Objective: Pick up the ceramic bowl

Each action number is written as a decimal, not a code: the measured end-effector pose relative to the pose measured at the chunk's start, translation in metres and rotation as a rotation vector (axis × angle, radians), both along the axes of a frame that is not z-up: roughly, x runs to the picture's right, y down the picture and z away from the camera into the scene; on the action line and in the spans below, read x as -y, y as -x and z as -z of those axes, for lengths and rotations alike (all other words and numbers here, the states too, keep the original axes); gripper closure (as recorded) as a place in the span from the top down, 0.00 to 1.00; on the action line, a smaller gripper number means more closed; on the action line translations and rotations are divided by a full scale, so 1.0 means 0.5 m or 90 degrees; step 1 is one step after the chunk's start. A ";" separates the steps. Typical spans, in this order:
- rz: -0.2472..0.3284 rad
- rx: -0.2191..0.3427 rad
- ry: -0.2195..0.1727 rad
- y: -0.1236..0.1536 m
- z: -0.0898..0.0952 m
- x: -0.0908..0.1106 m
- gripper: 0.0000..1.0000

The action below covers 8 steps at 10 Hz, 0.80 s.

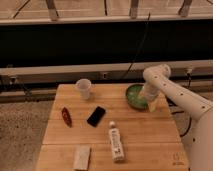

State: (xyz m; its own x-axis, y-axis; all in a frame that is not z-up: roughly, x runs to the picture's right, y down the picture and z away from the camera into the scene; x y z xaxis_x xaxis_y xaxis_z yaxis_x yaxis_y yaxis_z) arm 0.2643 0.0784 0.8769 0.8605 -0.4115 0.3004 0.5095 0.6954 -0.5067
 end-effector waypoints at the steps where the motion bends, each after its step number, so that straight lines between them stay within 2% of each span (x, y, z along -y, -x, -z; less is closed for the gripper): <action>1: -0.006 -0.001 -0.002 -0.005 0.003 0.003 0.80; 4: -0.018 -0.004 0.005 -0.022 -0.009 -0.006 0.80; 8: -0.025 -0.002 0.015 -0.026 -0.078 -0.036 0.80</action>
State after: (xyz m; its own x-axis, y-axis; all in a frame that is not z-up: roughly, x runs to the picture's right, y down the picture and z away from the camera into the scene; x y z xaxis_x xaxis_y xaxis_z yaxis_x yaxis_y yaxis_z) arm 0.2774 0.0966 0.9158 0.8766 -0.3702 0.3074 0.4806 0.7032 -0.5240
